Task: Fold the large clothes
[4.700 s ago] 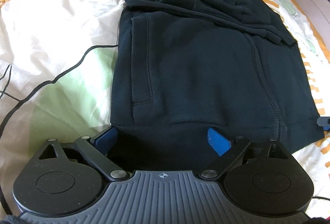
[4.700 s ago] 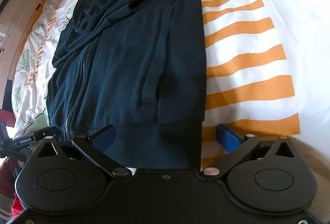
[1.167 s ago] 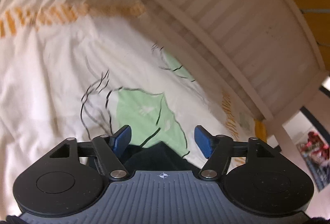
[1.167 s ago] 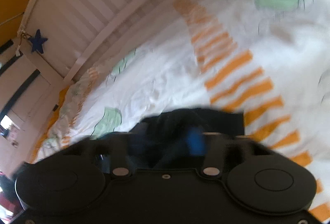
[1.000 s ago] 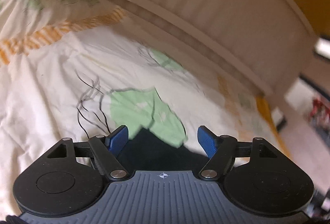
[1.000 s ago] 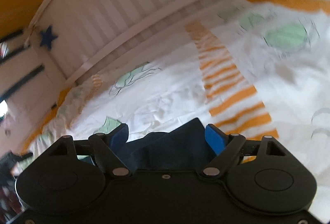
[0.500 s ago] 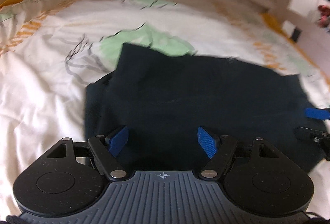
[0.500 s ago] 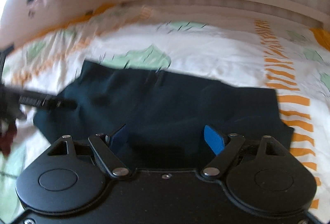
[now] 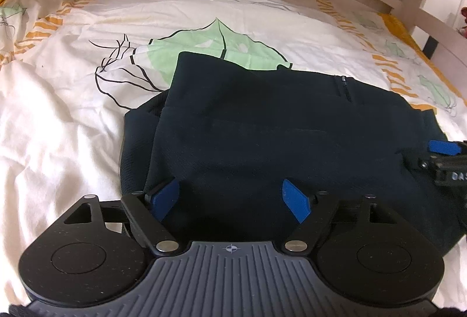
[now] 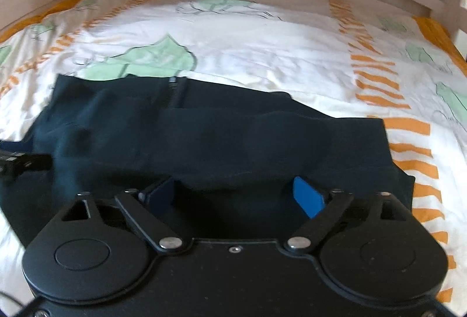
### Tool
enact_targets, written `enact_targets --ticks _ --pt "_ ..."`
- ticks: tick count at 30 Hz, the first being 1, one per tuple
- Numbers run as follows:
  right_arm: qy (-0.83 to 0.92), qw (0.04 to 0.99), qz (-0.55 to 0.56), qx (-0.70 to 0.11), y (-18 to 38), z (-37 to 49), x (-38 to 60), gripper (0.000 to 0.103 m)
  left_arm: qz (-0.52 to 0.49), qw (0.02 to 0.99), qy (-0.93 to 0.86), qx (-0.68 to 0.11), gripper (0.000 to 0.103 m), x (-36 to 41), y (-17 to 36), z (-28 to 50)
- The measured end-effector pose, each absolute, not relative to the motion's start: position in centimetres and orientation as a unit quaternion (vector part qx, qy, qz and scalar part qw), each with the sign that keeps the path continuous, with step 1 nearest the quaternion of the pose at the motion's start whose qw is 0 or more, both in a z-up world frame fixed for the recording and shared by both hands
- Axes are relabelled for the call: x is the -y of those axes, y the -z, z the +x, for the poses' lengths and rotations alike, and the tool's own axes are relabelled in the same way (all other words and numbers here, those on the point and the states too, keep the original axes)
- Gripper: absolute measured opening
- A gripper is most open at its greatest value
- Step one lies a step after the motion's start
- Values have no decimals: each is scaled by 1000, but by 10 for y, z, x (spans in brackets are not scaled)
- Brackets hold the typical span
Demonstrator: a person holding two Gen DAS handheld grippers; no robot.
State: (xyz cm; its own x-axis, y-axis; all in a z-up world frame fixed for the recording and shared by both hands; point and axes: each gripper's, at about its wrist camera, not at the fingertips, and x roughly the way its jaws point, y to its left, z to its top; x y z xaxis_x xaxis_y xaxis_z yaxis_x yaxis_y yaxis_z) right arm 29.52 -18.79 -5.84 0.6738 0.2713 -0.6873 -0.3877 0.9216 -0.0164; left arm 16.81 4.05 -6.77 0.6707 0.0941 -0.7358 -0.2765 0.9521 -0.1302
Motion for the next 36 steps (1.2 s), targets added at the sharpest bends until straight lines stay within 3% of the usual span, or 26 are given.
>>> enact_targets --ticks 5,17,24,30,36 --pt "-166 914 -61 -366 65 308 191 100 -115 907 -100 -393 78 -41 68 169" --pt "-97 926 -15 -365 71 340 198 101 -137 905 -93 -393 78 -47 65 168" --pt "-139 942 -22 -306 46 309 195 96 -186 903 -117 -369 78 -67 57 161" --pt "-247 925 -75 -278 33 271 163 96 -212 897 -143 -361 78 -82 56 159" --pt "-267 893 -143 -332 58 280 116 96 -213 892 -145 -370 78 -83 62 161"
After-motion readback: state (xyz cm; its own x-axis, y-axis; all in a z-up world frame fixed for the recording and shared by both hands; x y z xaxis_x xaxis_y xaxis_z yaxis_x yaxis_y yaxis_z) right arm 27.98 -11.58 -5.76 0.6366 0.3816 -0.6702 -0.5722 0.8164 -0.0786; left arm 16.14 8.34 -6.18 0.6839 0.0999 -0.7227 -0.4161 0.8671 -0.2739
